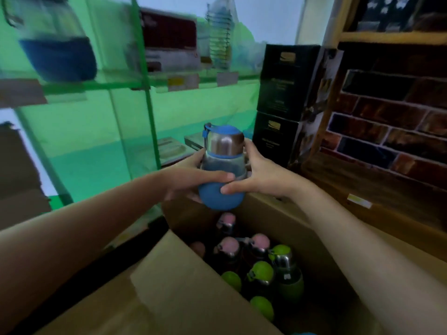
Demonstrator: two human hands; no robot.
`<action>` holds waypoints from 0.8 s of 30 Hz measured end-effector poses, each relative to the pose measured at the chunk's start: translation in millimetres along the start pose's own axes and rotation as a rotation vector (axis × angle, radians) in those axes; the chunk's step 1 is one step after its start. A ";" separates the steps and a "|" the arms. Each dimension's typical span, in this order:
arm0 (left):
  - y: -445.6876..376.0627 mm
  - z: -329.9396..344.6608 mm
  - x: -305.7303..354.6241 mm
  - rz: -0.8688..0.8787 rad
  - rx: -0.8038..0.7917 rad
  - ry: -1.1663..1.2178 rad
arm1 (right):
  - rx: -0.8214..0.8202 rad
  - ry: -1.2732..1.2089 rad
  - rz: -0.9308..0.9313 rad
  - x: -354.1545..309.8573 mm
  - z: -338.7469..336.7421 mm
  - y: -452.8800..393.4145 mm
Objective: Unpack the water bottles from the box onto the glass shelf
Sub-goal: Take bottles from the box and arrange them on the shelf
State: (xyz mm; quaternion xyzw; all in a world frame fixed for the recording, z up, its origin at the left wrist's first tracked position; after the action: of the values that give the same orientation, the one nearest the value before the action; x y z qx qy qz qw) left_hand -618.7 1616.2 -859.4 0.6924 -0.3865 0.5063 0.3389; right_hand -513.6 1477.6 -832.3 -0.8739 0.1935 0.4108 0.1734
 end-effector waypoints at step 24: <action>142.9 -308.8 130.0 0.066 0.719 -0.151 | -0.003 -0.105 -0.471 -293.7 116.6 -133.4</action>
State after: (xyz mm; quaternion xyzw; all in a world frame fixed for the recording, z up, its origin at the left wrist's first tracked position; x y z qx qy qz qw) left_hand -855.3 1789.6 -643.5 0.7897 -0.2300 0.5680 0.0279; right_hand -698.0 1704.4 -652.8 -0.8726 -0.0256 0.4044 0.2729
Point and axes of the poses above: each hand's wrist, its own y-axis away from the middle knuckle, its own z-axis out of the palm, x = y × z, the point moved 1 cm from there along -y, towards the middle knuckle, and after that the axes turned 8 degrees about x, right-handed, at the moved point
